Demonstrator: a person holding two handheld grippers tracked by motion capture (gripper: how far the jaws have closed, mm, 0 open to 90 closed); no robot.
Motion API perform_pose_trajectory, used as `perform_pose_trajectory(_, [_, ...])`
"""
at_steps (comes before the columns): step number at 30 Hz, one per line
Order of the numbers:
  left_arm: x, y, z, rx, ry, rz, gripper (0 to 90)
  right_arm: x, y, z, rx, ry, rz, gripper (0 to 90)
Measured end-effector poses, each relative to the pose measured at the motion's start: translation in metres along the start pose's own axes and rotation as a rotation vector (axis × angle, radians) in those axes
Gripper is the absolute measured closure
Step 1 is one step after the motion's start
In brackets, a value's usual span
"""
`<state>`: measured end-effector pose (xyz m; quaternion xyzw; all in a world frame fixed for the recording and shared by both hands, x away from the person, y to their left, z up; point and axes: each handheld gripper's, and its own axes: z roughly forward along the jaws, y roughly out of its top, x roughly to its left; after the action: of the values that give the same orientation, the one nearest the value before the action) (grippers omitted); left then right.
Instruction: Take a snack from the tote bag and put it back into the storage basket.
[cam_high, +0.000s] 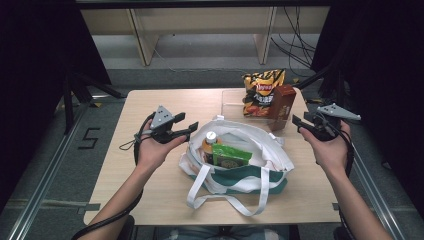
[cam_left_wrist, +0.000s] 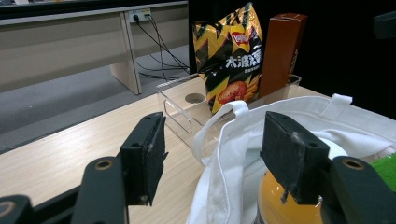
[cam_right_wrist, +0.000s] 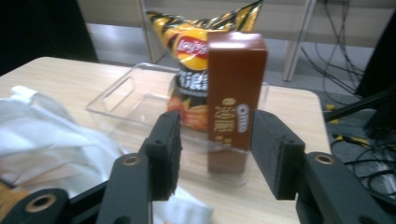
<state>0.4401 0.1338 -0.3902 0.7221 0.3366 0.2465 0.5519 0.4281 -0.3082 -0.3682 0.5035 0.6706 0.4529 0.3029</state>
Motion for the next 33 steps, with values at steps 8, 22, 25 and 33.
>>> perform_pose_trajectory(8, [-0.001, 0.000, 0.000, -0.001, -0.002, 0.003, 39.4, 0.014, -0.010, -0.010, 0.002, 0.051, -0.018, 57.5])
perform_pose_trajectory(22, [-0.003, -0.001, 0.001, -0.001, -0.009, 0.005, 39.4, 0.040, -0.019, -0.013, 0.006, 0.166, -0.046, 59.6])
perform_pose_trajectory(25, [-0.003, -0.002, 0.001, 0.000, -0.009, 0.004, 39.4, 0.048, -0.022, -0.013, 0.004, 0.194, -0.048, 59.2])
perform_pose_trajectory(33, [-0.002, -0.002, 0.000, -0.004, -0.017, 0.000, 39.4, 0.067, -0.022, -0.014, 0.015, 0.270, -0.088, 57.6])
